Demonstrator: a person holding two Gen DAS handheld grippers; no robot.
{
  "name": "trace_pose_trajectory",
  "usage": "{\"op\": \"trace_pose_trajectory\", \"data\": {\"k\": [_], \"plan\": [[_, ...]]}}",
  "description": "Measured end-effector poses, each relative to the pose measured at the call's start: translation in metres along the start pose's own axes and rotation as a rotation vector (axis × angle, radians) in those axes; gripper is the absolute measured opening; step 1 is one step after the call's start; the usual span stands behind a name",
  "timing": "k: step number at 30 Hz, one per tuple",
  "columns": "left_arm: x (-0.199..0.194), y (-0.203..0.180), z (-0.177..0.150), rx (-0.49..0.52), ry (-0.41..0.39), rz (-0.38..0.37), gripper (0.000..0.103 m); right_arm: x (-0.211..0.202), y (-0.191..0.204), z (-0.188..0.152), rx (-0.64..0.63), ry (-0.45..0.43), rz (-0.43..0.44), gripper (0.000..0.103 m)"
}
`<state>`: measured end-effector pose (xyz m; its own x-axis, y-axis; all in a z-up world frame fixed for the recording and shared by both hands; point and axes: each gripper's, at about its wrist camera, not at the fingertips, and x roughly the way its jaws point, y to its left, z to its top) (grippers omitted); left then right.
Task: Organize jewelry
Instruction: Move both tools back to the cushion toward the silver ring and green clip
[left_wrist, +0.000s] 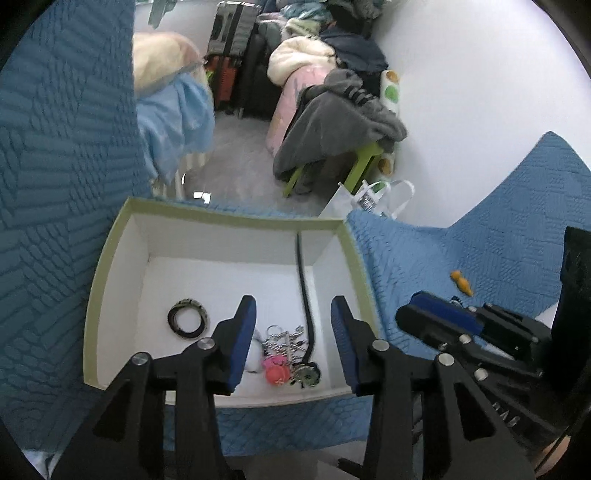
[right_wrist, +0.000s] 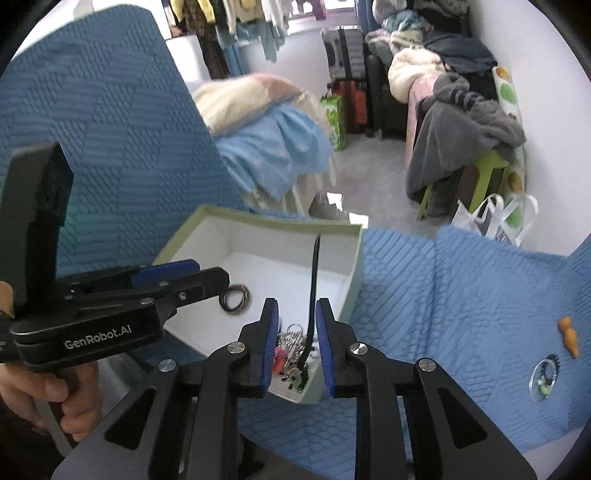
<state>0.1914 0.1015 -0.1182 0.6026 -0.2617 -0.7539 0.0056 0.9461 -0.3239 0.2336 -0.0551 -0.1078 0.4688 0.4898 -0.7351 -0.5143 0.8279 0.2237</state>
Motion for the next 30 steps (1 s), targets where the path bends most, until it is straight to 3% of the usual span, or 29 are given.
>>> {"op": "trace_pose_trajectory", "data": {"k": [9,16,25,30], "plan": [[-0.025,-0.047,0.015,0.033,-0.079,-0.05,0.043,-0.062,-0.024,0.01,-0.005,-0.122,-0.069,0.019],[-0.025,-0.092,0.013,0.096,-0.097,-0.116,0.043,-0.106,-0.056,-0.002,0.029,-0.191,-0.147,0.019],[-0.011,-0.129,0.013,0.129,-0.106,-0.162,0.043,-0.138,-0.116,-0.033,0.116,-0.204,-0.248,0.019],[0.011,-0.145,0.013,0.117,-0.062,-0.2,0.043,-0.156,-0.155,-0.052,0.177,-0.207,-0.305,0.019]]}}
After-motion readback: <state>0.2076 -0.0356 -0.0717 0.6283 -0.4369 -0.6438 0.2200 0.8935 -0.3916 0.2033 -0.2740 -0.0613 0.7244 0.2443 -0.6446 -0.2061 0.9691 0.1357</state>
